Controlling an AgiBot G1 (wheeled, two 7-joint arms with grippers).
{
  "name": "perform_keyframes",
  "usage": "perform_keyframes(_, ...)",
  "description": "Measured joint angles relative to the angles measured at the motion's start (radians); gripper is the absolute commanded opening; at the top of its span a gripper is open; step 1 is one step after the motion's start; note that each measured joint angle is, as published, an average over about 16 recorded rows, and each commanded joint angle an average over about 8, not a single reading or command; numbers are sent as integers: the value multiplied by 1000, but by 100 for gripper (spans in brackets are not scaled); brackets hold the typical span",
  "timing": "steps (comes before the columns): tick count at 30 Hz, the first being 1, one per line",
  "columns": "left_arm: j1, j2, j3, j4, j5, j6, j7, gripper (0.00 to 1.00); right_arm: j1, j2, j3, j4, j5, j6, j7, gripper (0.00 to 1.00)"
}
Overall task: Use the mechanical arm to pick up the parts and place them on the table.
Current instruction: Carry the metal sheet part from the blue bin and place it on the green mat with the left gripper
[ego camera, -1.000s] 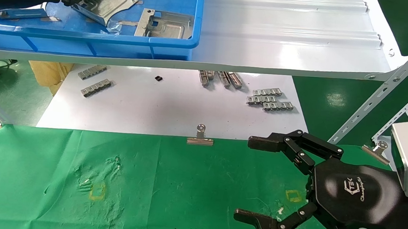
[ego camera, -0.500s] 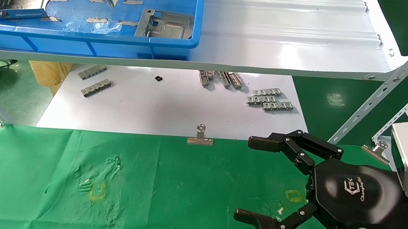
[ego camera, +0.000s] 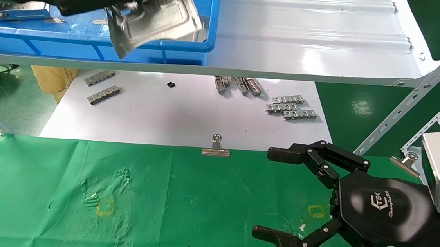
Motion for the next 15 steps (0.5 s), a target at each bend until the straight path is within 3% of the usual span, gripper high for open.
perform_keyframes(9, 151, -139, 116, -303, -183, 6, 18, 0, 0, 0, 0, 0, 0, 0, 0, 100)
perform_keyframes(15, 240, -231, 226, -423, -242, -5, 93, 0, 0, 0, 0, 0, 0, 0, 0, 100)
